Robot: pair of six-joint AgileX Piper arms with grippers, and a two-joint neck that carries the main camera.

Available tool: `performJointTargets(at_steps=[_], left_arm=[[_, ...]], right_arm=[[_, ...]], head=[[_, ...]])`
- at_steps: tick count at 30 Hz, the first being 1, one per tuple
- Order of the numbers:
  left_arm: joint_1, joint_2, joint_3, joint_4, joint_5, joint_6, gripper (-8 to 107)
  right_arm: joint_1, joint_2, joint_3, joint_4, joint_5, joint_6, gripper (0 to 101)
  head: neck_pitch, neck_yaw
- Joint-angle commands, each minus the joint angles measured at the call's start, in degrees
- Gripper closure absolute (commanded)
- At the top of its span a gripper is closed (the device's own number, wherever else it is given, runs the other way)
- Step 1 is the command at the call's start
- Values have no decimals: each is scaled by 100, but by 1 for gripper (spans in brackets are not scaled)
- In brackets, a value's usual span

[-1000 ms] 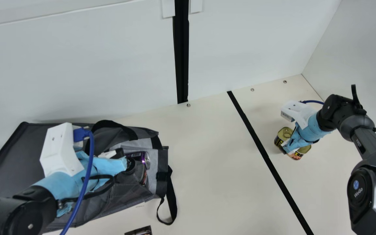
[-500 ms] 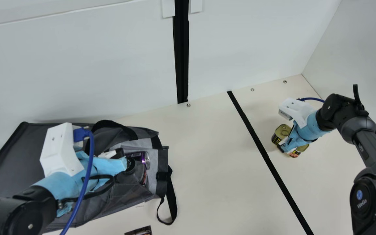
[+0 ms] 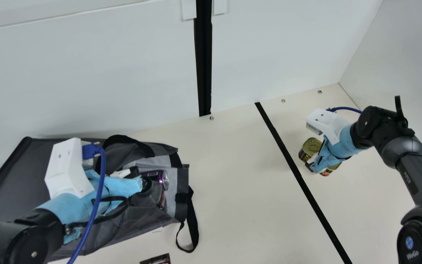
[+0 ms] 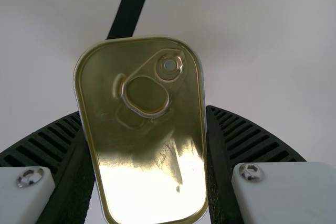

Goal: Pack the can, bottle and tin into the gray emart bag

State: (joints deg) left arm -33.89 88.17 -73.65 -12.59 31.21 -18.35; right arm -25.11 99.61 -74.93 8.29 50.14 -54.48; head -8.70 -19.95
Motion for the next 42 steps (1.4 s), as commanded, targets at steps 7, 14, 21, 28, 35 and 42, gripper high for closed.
performJointTargets(at_steps=[7, 14, 21, 28, 35, 42], left_arm=[[0, 0, 0, 0, 0, 0, 89], [0, 0, 0, 0, 0, 0, 89], [0, 0, 0, 0, 0, 0, 89], [0, 0, 0, 0, 0, 0, 89], [0, 0, 0, 0, 0, 0, 89], [0, 0, 0, 0, 0, 0, 89]], right_arm=[[291, -343, 175, -44, 20, 153, 101], [581, -621, 348, -67, 43, 241, 101], [881, -834, 482, -99, 59, 339, 101], [1198, -990, 603, -155, 56, 494, 101], [1505, -1084, 659, -229, 62, 663, 101], [1807, -1119, 679, -329, 53, 876, 101]], head=[[-130, -5], [-130, -5], [-130, -5], [-130, -5], [-130, -5], [-130, -5]])
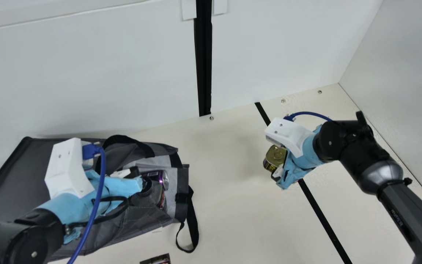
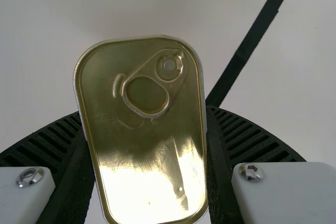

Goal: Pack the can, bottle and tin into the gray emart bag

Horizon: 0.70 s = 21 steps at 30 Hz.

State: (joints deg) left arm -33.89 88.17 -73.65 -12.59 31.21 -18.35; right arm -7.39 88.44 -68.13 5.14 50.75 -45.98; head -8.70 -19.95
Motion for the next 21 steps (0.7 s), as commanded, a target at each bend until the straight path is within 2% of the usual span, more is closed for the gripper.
performJointTargets(at_steps=[1, 21], left_arm=[[0, 0, 0, 0, 0, 0, 89], [0, 0, 0, 0, 0, 0, 89]], right_arm=[[77, -3, -3, -30, -9, 59, 101], [1014, -3, -148, -218, 37, 487, 101]], head=[[-130, -5], [-130, -5]])
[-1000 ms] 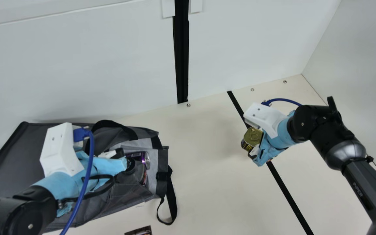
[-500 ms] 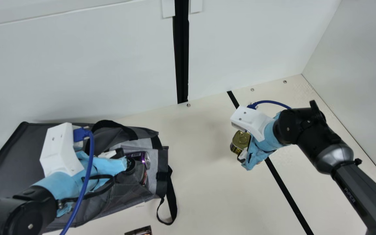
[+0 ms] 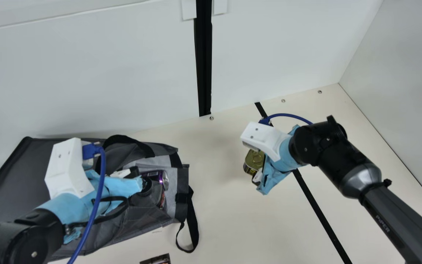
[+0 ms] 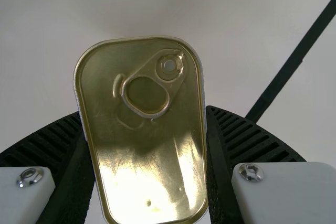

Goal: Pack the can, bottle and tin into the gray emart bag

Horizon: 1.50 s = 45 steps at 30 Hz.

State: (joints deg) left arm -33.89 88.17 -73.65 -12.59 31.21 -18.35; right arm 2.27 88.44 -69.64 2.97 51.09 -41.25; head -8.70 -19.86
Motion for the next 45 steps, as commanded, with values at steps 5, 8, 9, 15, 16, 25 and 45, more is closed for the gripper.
performJointTargets(at_steps=[5, 8, 9, 15, 16, 25, 45], left_arm=[[0, 0, 0, 0, 0, 0, 89], [0, 0, 0, 0, 0, 0, 89], [0, 0, 0, 0, 0, 0, 89], [0, 0, 0, 0, 0, 0, 89], [0, 0, 0, 0, 0, 0, 89], [0, 0, 0, 0, 0, 0, 89], [0, 0, 0, 0, 0, 0, 89]], right_arm=[[304, -2, -25, -39, 10, 123, 101], [453, 0, -35, -61, 12, 183, 101], [500, -2, -35, -65, 12, 197, 101], [795, -23, -5, -111, 6, 300, 101], [842, -28, 2, -116, 5, 316, 101], [1240, -85, 70, -100, -12, 394, 101], [1848, -197, 200, 21, -48, 383, 101]], head=[[-130, -14], [-130, -14], [-130, -14], [-130, -14], [-130, -14], [-130, -14], [-130, -14]])
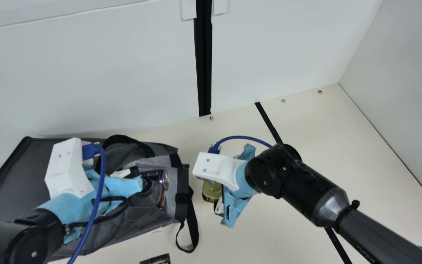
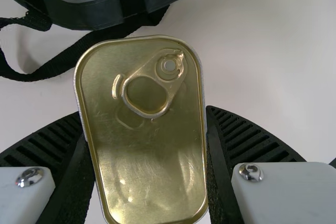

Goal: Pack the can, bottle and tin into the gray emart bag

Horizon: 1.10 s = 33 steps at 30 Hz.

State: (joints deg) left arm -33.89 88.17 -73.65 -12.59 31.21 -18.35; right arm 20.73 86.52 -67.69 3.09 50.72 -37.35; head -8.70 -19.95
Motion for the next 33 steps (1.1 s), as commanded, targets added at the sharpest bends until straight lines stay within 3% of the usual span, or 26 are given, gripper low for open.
performJointTargets(at_steps=[1, 14, 33], left_arm=[[0, 0, 0, 0, 0, 0, 89], [0, 0, 0, 0, 0, 0, 89], [0, 0, 0, 0, 0, 0, 89]], right_arm=[[12, -10, 13, 30, -28, -16, 101], [30, -142, 357, 697, -489, -619, 101], [-40, -253, 967, 2245, -1398, -2198, 101]], head=[[-130, -5], [-130, -5], [-130, -5]])
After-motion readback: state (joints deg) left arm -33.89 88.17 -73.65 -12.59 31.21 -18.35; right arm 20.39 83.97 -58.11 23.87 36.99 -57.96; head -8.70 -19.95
